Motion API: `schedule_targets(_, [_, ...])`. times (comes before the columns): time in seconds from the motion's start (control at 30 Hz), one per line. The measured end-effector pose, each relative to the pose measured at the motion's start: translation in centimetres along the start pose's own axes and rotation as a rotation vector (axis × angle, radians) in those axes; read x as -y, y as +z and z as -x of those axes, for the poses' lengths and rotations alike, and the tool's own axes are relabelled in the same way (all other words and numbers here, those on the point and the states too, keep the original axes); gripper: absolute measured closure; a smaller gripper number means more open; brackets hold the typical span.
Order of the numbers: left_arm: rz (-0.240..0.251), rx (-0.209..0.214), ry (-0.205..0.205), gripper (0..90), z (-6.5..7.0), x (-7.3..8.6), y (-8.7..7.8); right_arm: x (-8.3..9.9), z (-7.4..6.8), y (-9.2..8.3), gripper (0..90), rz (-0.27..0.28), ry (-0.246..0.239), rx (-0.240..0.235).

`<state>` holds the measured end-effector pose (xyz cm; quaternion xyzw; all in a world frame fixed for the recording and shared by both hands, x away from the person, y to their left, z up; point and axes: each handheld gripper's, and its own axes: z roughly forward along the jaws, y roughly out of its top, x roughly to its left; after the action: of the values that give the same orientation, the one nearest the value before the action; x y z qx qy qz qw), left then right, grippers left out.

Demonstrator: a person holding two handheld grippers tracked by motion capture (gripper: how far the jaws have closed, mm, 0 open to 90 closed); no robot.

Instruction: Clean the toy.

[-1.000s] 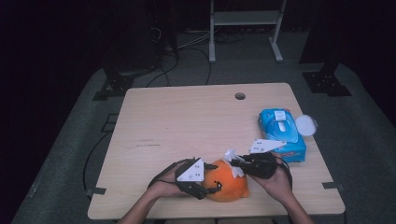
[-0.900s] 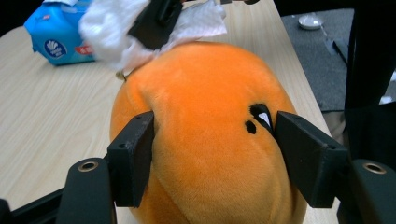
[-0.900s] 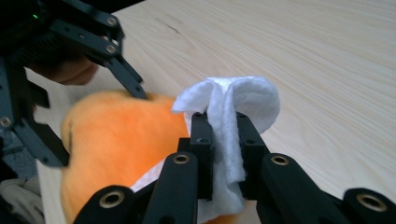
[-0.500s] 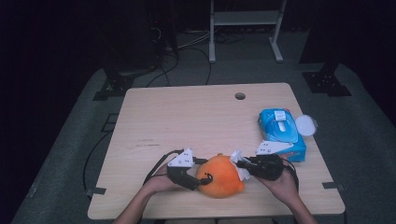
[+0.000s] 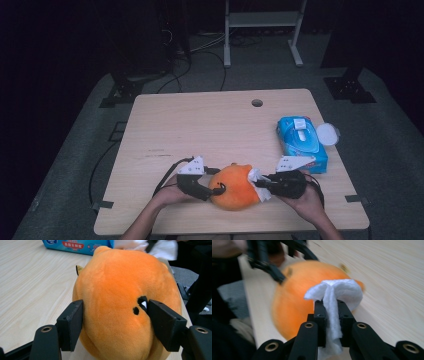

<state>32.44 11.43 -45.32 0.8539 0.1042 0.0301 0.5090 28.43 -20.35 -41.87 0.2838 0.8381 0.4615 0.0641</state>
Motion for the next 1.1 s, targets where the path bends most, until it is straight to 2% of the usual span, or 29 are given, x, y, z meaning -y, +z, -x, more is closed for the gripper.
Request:
schedule_targets(0.03, [0.000, 0.000, 0.000, 30.4, 0.0, 0.0, 0.0, 0.0, 0.0, 0.0, 80.3, 0.000, 0.000, 0.000])
schedule_targets(0.07, [0.005, 0.002, -0.006, 30.4, -0.1, 0.1, 0.0, 0.4, 0.5, -0.2, 80.4, -0.011, 0.018, 0.022])
schedule_targets(0.13, [0.004, -0.002, -0.013, 30.1, -0.1, 0.0, 0.0, 0.2, 0.2, -0.4, 80.5, 0.005, 0.017, 0.010])
schedule_targets(0.2, [0.006, -0.012, -0.017, 30.0, -0.1, -0.1, 0.2, -0.7, -1.1, -0.4, 80.5, 0.042, -0.016, -0.044])
schedule_targets(0.23, [0.006, -0.012, -0.017, 30.0, -0.1, -0.1, 0.2, -0.7, -1.1, -0.4, 80.5, 0.042, -0.016, -0.044])
schedule_targets(0.27, [0.010, -0.019, -0.018, 30.0, -0.1, -0.3, 0.5, -1.2, -2.3, 0.1, 80.4, 0.043, -0.053, -0.072])
schedule_targets(0.3, [0.010, -0.019, -0.018, 29.9, -0.1, -0.3, 0.5, -1.3, -2.8, 0.5, 80.3, 0.026, -0.074, -0.071])
schedule_targets(0.37, [0.013, -0.028, -0.009, 29.2, 0.1, -0.6, 0.6, -1.1, -3.1, 1.3, 80.2, -0.009, -0.104, -0.033])
schedule_targets(0.43, [0.020, -0.029, -0.013, 24.3, 0.1, -0.7, 0.5, -1.0, -2.8, 1.5, 80.3, -0.008, -0.091, -0.037])
schedule_targets(0.47, [0.054, -0.018, -0.017, 19.5, 0.2, -1.3, -0.2, -0.7, -2.0, 1.2, 80.4, 0.006, -0.047, -0.036])
schedule_targets(0.53, [0.054, -0.015, -0.003, 14.2, 0.4, -1.8, -0.6, -0.5, -1.5, 0.9, 80.4, 0.008, -0.038, -0.001])
schedule_targets(0.57, [0.050, -0.014, -0.002, 14.3, 0.5, -1.8, -0.6, -0.4, -1.1, 0.7, 80.4, 0.012, -0.024, 0.010])
schedule_targets(0.63, [0.039, -0.008, 0.003, 20.9, 0.5, -1.6, -0.4, -0.3, -0.5, 0.3, 80.5, 0.027, 0.005, 0.012])
schedule_targets(0.7, [0.019, -0.007, 0.006, 27.1, 0.7, -1.2, 0.3, -0.5, -0.8, 0.2, 80.6, 0.039, -0.001, 0.017])
schedule_targets(0.77, [0.036, -0.009, -0.001, 32.5, 0.7, -1.5, 0.4, -0.9, -1.7, 0.4, 80.6, 0.047, -0.027, 0.011])
schedule_targets(0.87, [0.032, -0.026, 0.005, 34.6, 0.9, -1.9, 0.7, -1.6, -3.5, 1.3, 80.5, 0.046, -0.082, -0.031])
schedule_targets(0.93, [0.024, -0.039, 0.007, 36.0, 0.9, -1.8, 0.8, -1.8, -4.2, 2.1, 80.5, 0.016, -0.128, -0.016])
schedule_targets(1.0, [0.037, -0.035, -0.023, 36.5, 0.6, -1.6, 0.7, -1.8, -3.8, 1.9, 80.5, 0.017, -0.121, -0.010])
schedule_targets(1.03, [0.037, -0.035, -0.023, 36.8, 0.6, -1.6, 0.7, -1.8, -3.8, 1.9, 80.5, 0.017, -0.121, -0.010])
schedule_targets(1.07, [0.049, -0.036, -0.045, 36.8, 0.4, -1.5, 0.7, -1.6, -3.0, 1.3, 80.6, 0.016, -0.115, 0.031])
schedule_targets(1.1, [0.049, -0.036, -0.045, 36.8, 0.4, -1.5, 0.7, -1.6, -3.0, 1.3, 80.6, 0.016, -0.115, 0.031])
